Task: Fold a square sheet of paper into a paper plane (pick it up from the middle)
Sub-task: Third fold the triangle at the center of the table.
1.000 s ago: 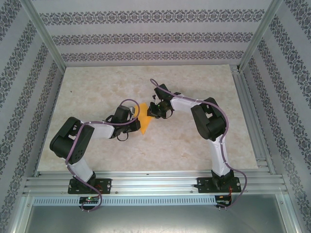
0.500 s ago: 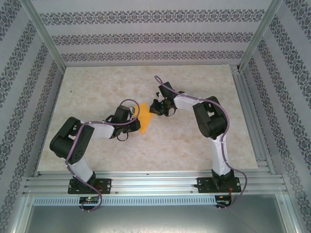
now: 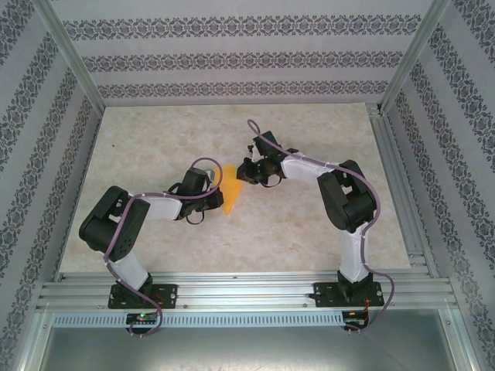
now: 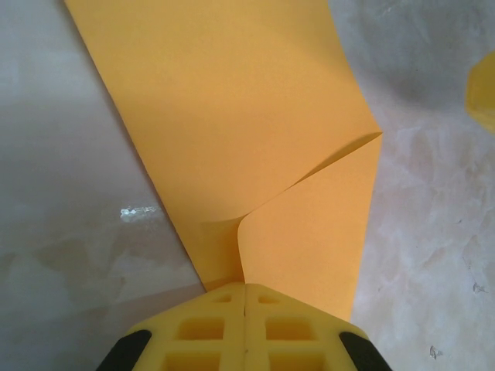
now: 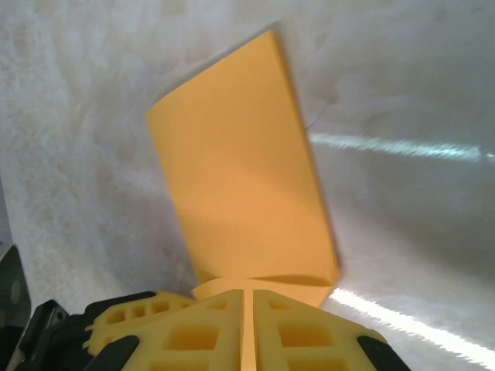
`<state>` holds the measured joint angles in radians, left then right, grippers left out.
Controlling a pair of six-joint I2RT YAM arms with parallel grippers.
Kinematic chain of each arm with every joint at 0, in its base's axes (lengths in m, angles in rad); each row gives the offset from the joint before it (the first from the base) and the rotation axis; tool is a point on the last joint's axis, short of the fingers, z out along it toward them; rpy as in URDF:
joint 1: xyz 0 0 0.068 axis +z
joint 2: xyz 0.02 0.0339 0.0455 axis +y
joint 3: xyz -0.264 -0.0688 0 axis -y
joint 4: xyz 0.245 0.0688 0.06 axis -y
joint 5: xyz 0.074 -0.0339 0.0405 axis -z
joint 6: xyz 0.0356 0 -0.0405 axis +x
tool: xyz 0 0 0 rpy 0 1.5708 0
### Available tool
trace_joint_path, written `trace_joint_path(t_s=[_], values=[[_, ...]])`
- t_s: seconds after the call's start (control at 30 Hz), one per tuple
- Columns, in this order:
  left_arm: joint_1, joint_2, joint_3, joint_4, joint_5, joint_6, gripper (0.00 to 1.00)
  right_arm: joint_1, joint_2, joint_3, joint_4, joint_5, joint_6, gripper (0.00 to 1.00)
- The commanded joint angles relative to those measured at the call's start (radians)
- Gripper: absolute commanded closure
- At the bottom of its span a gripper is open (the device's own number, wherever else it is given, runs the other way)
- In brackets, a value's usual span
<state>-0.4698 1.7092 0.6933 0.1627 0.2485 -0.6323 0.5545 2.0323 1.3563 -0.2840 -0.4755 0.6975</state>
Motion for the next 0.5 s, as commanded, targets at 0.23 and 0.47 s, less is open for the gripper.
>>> trace_joint_path(t_s=[0.23, 0.47], values=[[0.011, 0.029, -0.032, -0.16, -0.066, 0.013, 1.0, 0.092, 0.07, -0.106, 0.117, 0.044, 0.13, 0.9], [0.011, 0.025, -0.044, -0.148, -0.069, 0.004, 1.0, 0.097, -0.001, -0.143, 0.127, 0.041, 0.118, 0.89]])
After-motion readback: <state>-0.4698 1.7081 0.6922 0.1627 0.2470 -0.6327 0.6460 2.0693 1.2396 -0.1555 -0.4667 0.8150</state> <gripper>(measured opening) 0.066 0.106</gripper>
